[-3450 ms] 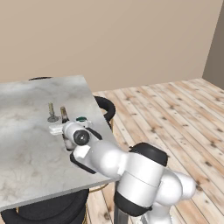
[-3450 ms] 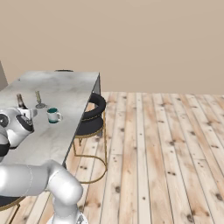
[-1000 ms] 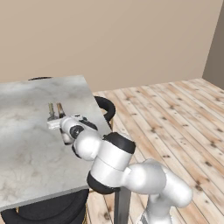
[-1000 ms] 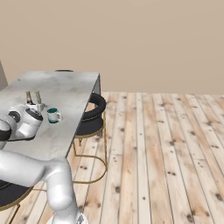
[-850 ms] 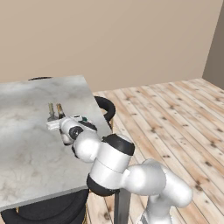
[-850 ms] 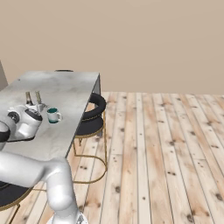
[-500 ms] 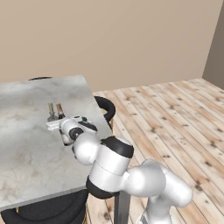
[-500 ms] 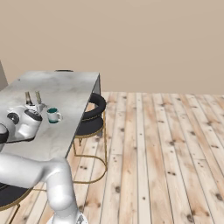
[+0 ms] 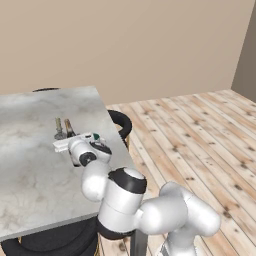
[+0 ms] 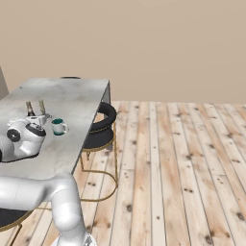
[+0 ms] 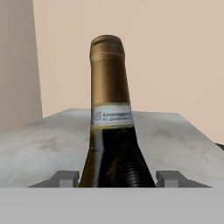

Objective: Open the cabinet directly in front. Then move the wine and the mug to the dining counter with the candle on it.

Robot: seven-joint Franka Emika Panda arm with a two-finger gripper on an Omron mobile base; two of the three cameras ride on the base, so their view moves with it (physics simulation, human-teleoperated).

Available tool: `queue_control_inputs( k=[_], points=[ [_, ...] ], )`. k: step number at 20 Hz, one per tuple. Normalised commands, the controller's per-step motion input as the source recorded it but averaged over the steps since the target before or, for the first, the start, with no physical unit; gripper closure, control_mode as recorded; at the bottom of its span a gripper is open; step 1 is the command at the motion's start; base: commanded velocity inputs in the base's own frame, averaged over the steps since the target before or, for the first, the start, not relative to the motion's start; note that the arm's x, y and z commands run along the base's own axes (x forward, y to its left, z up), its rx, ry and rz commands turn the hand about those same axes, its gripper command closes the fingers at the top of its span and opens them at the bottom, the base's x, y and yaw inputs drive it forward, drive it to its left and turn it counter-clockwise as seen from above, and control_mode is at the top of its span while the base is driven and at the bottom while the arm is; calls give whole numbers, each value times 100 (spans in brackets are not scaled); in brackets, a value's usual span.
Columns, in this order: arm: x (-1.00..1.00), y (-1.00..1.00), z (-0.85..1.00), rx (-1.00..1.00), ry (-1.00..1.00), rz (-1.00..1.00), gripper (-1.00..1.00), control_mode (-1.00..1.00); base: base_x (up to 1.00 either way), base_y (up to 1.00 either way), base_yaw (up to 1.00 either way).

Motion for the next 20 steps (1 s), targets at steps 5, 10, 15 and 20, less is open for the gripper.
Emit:
queue_control_inputs(
  k=[5, 10, 15, 20],
  points=[
    [0, 0, 0, 0, 0, 0, 100, -100, 0, 0, 0],
    [0, 0, 0, 0, 0, 0, -100, -100, 0, 0, 0],
    [0, 0, 0, 0, 0, 0, -100, -100, 0, 0, 0],
    [0, 0, 15, 0, 0, 0, -100, -100, 0, 0, 0]
  ],
)
